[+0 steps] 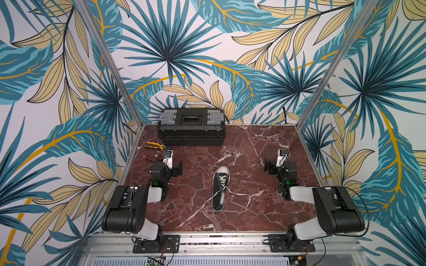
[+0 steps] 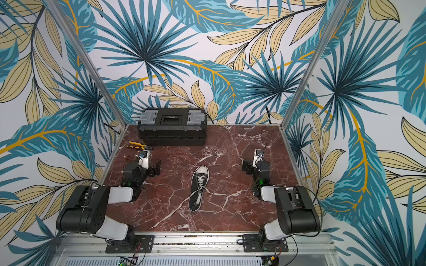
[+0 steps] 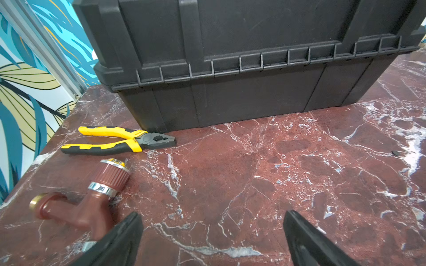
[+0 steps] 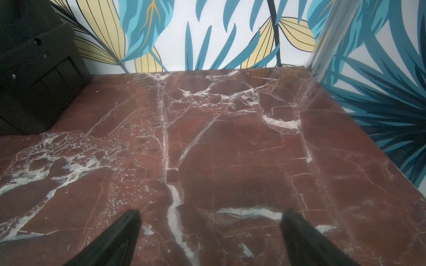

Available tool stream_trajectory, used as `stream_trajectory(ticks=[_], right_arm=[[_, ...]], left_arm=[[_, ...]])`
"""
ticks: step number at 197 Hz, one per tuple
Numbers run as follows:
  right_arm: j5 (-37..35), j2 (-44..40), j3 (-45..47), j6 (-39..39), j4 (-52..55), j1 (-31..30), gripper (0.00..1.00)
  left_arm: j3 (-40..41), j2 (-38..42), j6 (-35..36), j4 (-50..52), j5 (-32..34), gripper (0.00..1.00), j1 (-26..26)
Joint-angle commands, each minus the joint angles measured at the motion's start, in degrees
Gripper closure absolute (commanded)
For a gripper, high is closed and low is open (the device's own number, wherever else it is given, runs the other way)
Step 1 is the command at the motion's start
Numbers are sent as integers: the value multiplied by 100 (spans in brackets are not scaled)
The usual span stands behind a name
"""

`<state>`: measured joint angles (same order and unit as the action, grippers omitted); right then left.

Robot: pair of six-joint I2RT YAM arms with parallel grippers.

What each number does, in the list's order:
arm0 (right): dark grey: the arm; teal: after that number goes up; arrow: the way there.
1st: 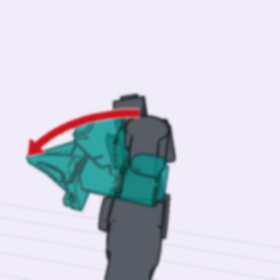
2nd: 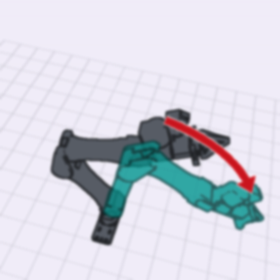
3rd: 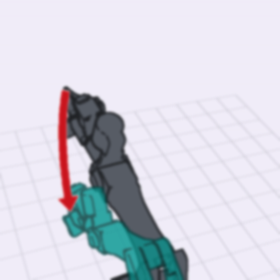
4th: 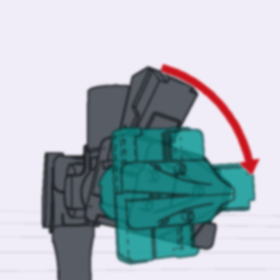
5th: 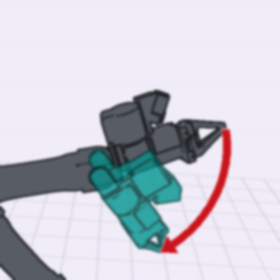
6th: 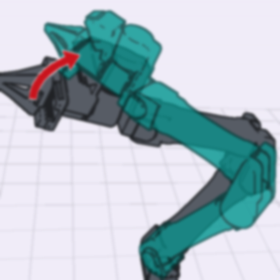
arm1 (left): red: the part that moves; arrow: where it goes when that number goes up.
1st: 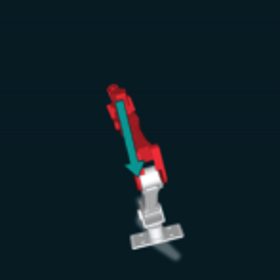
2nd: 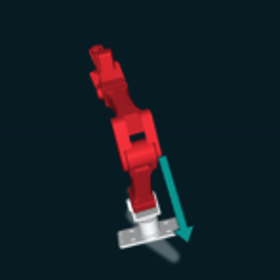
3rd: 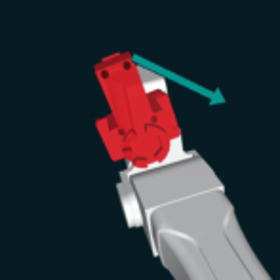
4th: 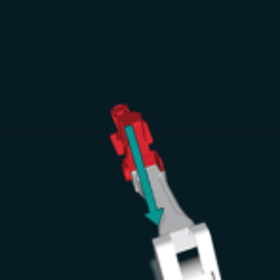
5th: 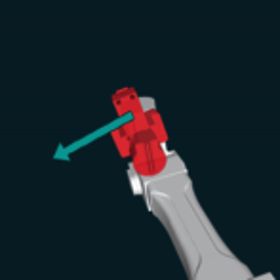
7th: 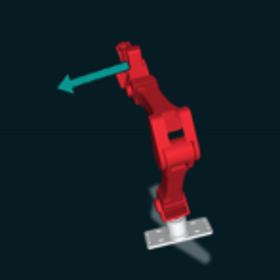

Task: Tie the shoes
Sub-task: Move the shoe to the center of the board.

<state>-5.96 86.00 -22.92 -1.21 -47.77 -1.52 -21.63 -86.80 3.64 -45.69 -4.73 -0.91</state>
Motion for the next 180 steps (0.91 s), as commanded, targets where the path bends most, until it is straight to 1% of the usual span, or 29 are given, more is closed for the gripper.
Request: stream_trajectory(ticks=[1,108,114,130,138,150,162,172,180], right_arm=[[-15,48,-55,1,-104,16,0],[-21,40,-39,-2,-127,20,0],[-43,32,-30,-6,-140,20,0],[-314,-142,-42,-64,-51,14,0],[-476,-416,-118,-121,339,20,1],[-695,-847,-417,-307,1346,15,1],[-981,-1161,-748,-593,2205,20,0],[-1124,-1402,-1035,-872,2933,19,1],[-1039,-1596,-1303,-1109,3653,16,1]], left_arm=[[-175,-33,33,-124,27,0,11],[-175,-32,24,-138,36,0,10],[-211,-21,-9,-96,134,0,3],[-434,222,-129,459,418,0,6],[-668,456,-194,1078,514,0,10],[-1115,712,-368,2197,677,0,19],[-1506,814,-785,2931,778,0,30],[-1793,854,-1065,3522,595,0,38],[-1955,876,-1207,3829,179,0,43]])
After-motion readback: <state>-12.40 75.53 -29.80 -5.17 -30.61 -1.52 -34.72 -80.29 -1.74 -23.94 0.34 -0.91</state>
